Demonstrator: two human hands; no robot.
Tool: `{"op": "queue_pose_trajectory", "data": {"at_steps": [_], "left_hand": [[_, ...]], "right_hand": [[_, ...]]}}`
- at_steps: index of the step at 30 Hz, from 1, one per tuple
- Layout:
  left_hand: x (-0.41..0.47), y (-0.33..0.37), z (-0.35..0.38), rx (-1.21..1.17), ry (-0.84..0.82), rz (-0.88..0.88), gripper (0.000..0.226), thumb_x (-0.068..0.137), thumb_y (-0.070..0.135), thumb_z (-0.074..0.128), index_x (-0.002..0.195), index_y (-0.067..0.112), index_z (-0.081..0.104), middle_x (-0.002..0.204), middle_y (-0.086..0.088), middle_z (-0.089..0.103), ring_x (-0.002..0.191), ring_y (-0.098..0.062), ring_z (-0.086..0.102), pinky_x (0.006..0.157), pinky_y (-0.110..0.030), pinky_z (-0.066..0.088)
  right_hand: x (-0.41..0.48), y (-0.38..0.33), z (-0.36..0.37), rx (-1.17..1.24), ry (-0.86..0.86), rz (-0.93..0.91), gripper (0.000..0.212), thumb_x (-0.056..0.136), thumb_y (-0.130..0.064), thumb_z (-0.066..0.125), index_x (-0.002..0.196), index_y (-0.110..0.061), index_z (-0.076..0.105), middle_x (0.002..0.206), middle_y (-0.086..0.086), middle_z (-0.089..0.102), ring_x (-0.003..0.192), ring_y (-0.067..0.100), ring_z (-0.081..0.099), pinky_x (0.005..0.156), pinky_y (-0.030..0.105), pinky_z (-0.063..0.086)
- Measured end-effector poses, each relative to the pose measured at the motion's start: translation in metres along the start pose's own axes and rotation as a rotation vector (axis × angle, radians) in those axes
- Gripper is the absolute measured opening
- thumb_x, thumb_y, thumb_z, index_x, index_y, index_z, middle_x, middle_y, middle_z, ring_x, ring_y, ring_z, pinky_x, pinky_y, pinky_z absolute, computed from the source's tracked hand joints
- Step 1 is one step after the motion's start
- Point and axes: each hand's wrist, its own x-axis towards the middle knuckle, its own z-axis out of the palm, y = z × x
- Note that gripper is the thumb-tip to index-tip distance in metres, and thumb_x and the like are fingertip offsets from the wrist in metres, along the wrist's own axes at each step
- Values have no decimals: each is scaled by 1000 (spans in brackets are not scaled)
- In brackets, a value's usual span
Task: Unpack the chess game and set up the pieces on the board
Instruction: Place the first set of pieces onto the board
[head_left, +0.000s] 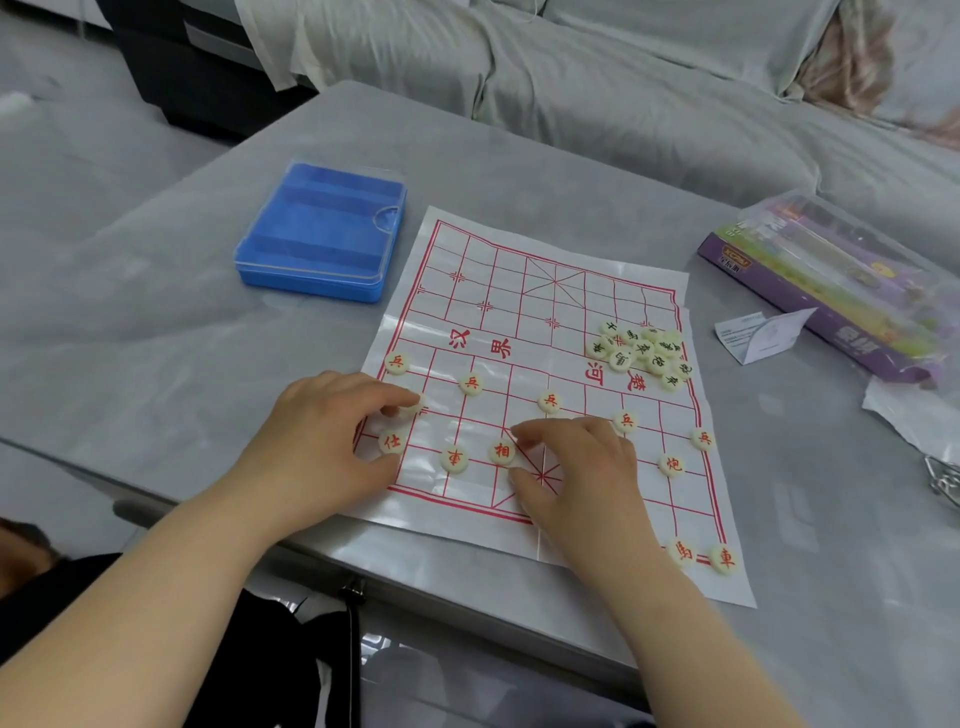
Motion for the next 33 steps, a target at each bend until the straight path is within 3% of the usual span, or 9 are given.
{"op": "queue_pose_trajectory", "data": {"at_steps": [3,7,10,12,14,18,27,30,33], "left_hand": [[0,-1,0,21,-4,-22,43,76,25,67,117,31,56,89,21,48,92,-5,40,93,-22,26],[0,6,1,41,23,8,39,76,21,68,112,35,57,81,26,47,88,-6,41,89,-18,21],[-5,18,5,-36,56,91,35,73,30,69,100,43,51,80,34,46,84,-1,44,91,-16,26],[-11,29,13,-53,49,176,30,69,40,59,99,42,54,77,34,47,79,4,45,86,-13,25],[-14,37,26,-28,14,287,35,67,42,52,99,33,64,76,31,49,80,0,47,86,-18,28],[-13,48,44,87,-1,405,32,66,38,56,94,27,67,72,23,59,71,-4,57,85,-33,39],[-9,47,44,171,-50,353,31,60,39,61,90,32,67,68,22,60,73,-4,61,90,-39,34],[-8,46,33,-40,-34,214,34,61,57,47,94,51,52,78,34,51,87,10,47,106,-24,15],[-4,41,22,-146,100,102,30,58,59,45,88,54,44,82,35,48,91,11,43,96,1,6]], "right_hand": [[-3,3,1,-16,26,5,28,87,-24,56,115,-26,59,112,-11,60,113,12,42,80,17,14],[-16,12,2,-82,202,-48,22,72,-28,56,89,-21,68,88,-6,69,88,21,63,80,27,34],[-34,25,0,-77,277,-46,28,75,-33,44,86,-21,67,90,-5,69,95,12,54,83,32,35],[-44,35,0,-72,317,-28,28,76,-31,43,85,-19,67,90,-3,69,95,11,45,89,25,29],[-49,40,1,-69,356,-17,28,77,-29,44,84,-16,67,89,-1,69,95,12,44,87,17,24],[-48,43,7,-69,400,-47,24,77,-27,46,84,-17,66,90,-1,68,97,15,45,88,26,28],[-45,47,12,-185,380,-78,31,76,-35,43,88,-21,67,92,-5,70,99,13,43,92,30,35],[-44,46,12,-227,427,-114,31,75,-37,44,88,-21,67,89,-5,69,98,14,41,92,25,37],[-43,43,11,-286,475,-116,33,74,-37,43,86,-21,69,85,-3,70,97,14,41,83,33,39]]}}
